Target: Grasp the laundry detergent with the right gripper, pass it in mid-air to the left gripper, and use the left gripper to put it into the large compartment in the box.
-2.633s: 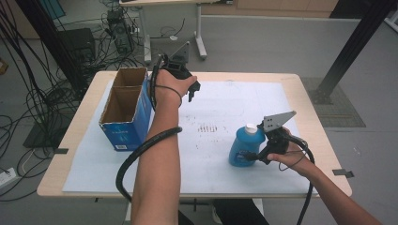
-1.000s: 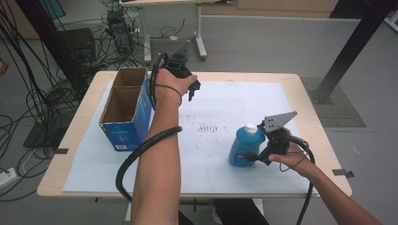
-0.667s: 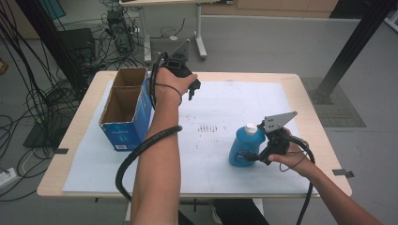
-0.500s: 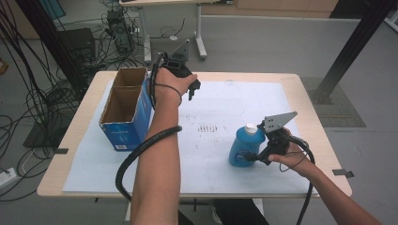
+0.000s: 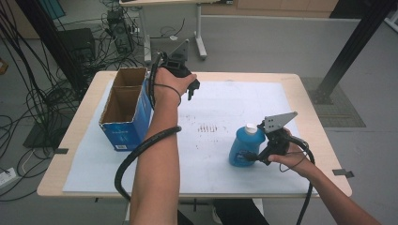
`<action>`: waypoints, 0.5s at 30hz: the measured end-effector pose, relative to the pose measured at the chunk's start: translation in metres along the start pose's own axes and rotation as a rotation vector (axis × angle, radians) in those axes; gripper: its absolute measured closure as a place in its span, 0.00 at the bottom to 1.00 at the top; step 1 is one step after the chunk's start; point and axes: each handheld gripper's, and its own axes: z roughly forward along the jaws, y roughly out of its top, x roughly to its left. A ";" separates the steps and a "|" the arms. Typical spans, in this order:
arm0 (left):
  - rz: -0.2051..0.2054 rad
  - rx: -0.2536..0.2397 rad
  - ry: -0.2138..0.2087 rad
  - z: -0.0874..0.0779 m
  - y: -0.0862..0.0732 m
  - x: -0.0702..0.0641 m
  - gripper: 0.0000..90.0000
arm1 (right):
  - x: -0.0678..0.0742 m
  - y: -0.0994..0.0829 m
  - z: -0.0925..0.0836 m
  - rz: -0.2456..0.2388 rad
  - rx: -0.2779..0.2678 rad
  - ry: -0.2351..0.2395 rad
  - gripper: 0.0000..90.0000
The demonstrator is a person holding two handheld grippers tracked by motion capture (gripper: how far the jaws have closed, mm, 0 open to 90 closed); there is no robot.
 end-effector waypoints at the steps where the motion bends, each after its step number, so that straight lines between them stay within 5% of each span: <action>1: 0.002 0.003 0.000 0.000 0.000 0.000 0.08 | 0.000 0.000 0.000 0.001 0.000 -0.001 0.01; 15: 0.002 0.000 0.002 -0.001 0.000 0.000 0.08 | 0.001 0.000 0.000 0.001 -0.002 -0.004 0.01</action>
